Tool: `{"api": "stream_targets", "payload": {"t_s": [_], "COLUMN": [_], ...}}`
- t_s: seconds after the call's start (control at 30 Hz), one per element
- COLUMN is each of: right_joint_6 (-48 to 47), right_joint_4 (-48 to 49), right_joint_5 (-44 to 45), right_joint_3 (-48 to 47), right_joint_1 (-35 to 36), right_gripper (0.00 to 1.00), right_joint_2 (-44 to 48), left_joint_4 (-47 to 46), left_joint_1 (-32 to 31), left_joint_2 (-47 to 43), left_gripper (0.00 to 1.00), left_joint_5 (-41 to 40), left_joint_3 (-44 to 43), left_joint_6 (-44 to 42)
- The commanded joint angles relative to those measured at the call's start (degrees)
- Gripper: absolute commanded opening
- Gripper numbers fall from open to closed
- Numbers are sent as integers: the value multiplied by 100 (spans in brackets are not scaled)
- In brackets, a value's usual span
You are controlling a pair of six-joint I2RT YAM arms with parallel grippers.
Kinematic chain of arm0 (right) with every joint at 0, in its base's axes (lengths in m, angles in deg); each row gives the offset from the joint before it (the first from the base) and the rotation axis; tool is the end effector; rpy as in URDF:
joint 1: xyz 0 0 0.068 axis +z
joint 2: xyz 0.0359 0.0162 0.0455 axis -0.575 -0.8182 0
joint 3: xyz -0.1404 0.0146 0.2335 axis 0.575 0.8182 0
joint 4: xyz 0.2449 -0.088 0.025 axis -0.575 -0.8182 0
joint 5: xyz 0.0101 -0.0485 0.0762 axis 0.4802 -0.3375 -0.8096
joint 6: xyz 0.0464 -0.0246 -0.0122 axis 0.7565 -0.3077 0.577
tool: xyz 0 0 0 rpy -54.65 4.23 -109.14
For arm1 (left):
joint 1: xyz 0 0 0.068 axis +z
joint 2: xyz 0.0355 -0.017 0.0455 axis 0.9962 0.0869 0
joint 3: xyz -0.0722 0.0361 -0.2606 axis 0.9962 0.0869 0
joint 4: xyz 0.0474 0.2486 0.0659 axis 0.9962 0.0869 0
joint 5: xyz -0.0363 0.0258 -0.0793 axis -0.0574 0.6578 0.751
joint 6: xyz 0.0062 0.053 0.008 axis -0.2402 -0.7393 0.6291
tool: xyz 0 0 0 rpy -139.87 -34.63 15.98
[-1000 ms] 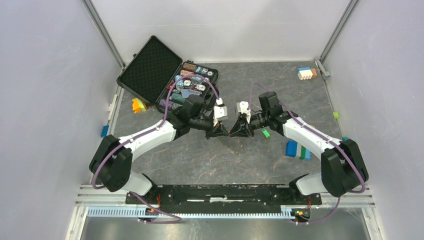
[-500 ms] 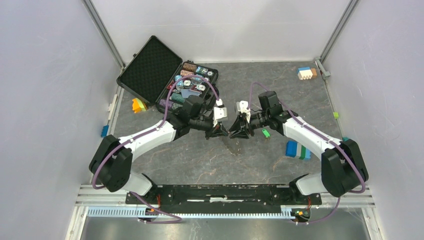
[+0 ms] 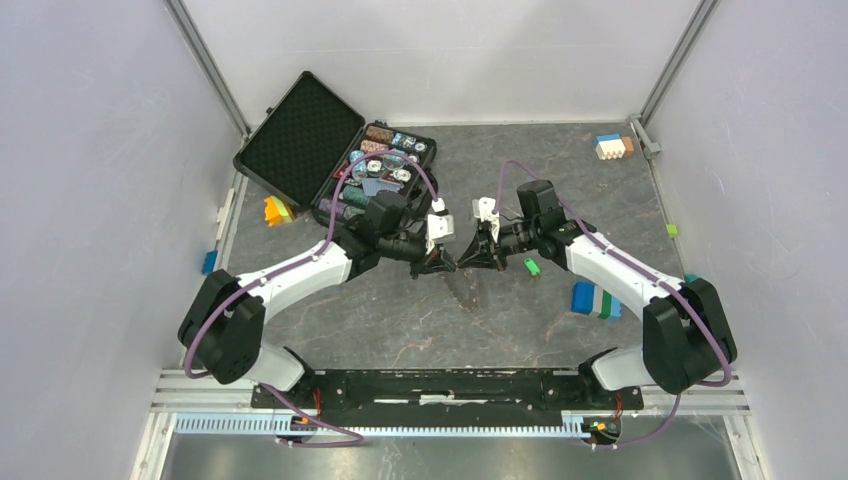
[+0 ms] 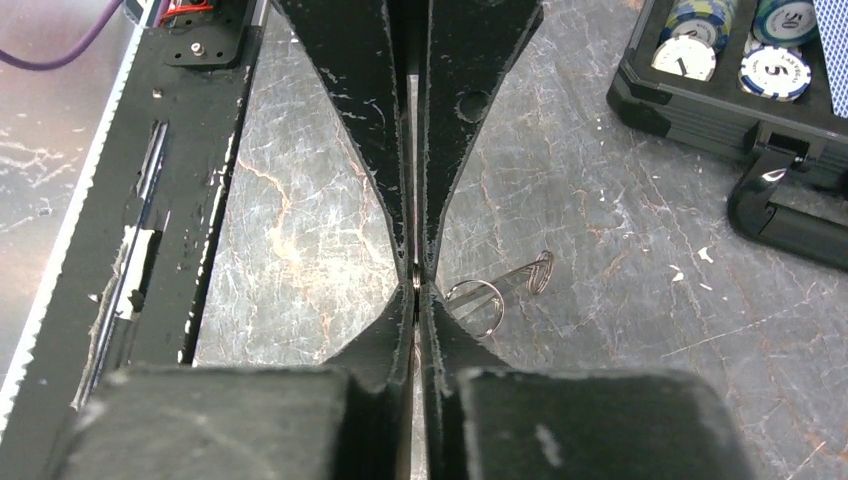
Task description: Put the keys on the keyring
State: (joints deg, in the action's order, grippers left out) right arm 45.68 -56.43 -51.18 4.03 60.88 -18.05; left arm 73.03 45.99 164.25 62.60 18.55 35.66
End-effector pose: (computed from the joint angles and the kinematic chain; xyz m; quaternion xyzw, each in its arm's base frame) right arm 0.2421 0.1519 0.2411 -0.5582 0.5904 0.4517 0.3685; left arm 0.2263 -0.2159 0.2418 0.5702 0.6128 -0.3971 0.3765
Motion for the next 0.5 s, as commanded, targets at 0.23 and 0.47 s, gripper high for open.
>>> {"api": "stream_targets", "payload": {"t_s": [0.23, 0.47], "right_joint_6": [248, 10], "right_joint_4": [399, -356], "right_joint_5": [367, 183], "right_joint_3": [-217, -1008], "right_joint_1": [23, 24], "right_gripper": [0, 0], "right_joint_2": [147, 313], "left_joint_4": [-209, -177], "left_joint_1": [-10, 410], "left_joint_2": [-97, -320], "left_gripper": [17, 52], "left_joint_5": [-39, 473], "left_joint_3": [15, -202], "left_joint_6": [-179, 275]}}
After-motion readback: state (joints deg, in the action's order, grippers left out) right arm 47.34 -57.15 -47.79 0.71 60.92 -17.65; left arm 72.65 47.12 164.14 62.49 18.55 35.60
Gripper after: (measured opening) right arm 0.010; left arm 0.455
